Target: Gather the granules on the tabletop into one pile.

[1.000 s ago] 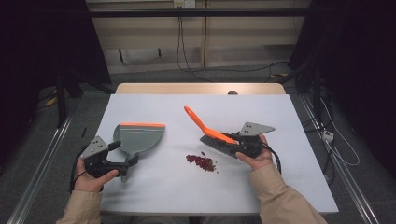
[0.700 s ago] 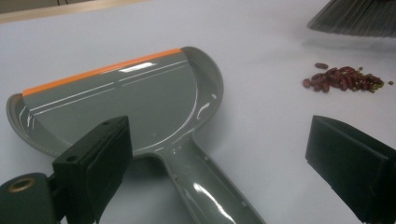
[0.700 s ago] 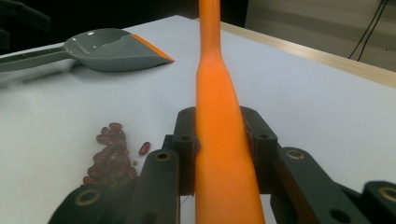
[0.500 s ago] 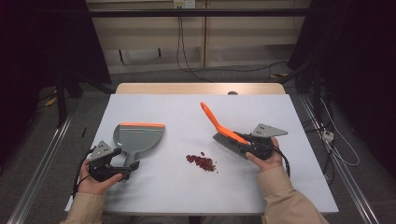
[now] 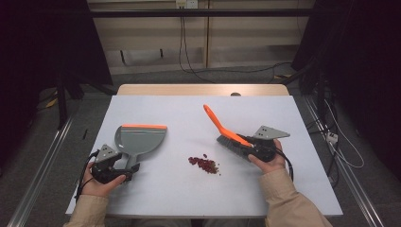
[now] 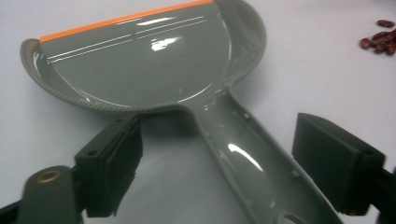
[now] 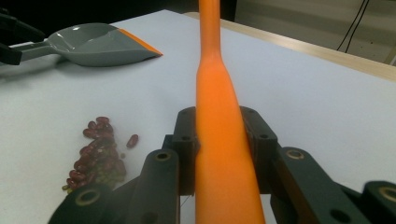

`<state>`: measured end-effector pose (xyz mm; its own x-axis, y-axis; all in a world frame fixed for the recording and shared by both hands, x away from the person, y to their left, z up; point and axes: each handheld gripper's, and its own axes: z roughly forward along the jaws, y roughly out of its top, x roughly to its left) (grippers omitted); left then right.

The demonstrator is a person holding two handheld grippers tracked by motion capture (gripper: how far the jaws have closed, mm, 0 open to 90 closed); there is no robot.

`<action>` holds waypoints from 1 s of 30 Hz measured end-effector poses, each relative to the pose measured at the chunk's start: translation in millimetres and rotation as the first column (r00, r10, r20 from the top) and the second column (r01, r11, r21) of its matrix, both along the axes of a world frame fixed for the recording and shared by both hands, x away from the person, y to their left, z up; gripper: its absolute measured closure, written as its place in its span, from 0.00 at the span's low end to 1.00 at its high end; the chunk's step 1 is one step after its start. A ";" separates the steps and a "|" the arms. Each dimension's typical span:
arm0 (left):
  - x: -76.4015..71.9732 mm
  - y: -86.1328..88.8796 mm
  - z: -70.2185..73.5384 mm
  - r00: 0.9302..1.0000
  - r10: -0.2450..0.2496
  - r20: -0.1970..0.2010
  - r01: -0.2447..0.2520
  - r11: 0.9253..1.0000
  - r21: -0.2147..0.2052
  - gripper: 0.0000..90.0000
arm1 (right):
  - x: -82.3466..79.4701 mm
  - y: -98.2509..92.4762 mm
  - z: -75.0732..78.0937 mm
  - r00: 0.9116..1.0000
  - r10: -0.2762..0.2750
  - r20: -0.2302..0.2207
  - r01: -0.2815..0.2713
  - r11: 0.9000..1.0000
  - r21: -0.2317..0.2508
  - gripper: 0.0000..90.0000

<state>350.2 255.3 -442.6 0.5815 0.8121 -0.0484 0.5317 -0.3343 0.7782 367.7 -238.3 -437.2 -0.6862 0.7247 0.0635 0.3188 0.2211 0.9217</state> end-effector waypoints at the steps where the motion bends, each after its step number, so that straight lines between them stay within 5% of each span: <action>1: 1.3 0.3 -0.1 1.000 0.004 -0.001 -0.004 1.000 0.002 0.20 | 0.2 -0.6 -0.6 1.000 -0.006 -0.003 0.006 1.000 0.000 0.79; 19: 7.9 23.2 3.0 0.998 0.060 -0.008 -0.060 0.998 0.005 0.38 | -7.4 -4.6 -5.5 0.998 -0.058 -0.038 0.055 0.996 -0.063 0.79; 27: 17.0 14.1 2.7 0.999 0.034 -0.013 -0.034 0.999 0.021 0.38 | -12.2 -3.4 -4.6 0.996 -0.078 -0.048 0.075 0.995 -0.063 0.78; 30: 18.8 12.0 1.5 0.999 0.028 -0.014 -0.028 1.000 0.014 0.38 | -10.1 -2.2 -5.3 0.994 -0.084 -0.066 0.082 0.996 -0.024 0.77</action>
